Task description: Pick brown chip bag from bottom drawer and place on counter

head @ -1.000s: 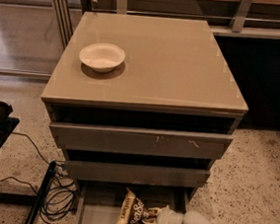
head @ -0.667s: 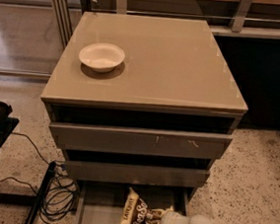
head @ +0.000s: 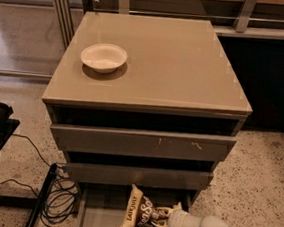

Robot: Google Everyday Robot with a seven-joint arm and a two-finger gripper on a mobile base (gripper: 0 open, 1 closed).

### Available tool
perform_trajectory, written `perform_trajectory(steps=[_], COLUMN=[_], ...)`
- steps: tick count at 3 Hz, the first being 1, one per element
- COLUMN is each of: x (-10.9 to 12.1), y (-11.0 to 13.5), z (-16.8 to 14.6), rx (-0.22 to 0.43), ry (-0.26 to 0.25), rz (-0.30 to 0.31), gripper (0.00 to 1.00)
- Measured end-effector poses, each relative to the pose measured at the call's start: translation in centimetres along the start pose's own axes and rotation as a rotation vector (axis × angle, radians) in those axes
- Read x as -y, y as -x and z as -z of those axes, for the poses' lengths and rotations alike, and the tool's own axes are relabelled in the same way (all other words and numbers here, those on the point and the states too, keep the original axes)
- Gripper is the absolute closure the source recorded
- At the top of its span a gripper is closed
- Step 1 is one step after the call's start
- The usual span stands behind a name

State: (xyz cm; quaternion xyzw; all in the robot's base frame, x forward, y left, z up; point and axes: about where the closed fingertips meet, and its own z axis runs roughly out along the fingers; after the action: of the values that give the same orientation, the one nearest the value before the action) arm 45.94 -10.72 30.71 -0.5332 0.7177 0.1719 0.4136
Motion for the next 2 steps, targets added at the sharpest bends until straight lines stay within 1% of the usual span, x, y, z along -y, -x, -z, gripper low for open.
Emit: perform_trajectory(steps=[1,2], x=[0.8,2.2], y=[5.3,10.3], z=[4.4,8.2], rx=[-0.002,-0.001], ry=[-0.009,-0.009], rz=[0.096,0.176], gripper=[1.0,1.0])
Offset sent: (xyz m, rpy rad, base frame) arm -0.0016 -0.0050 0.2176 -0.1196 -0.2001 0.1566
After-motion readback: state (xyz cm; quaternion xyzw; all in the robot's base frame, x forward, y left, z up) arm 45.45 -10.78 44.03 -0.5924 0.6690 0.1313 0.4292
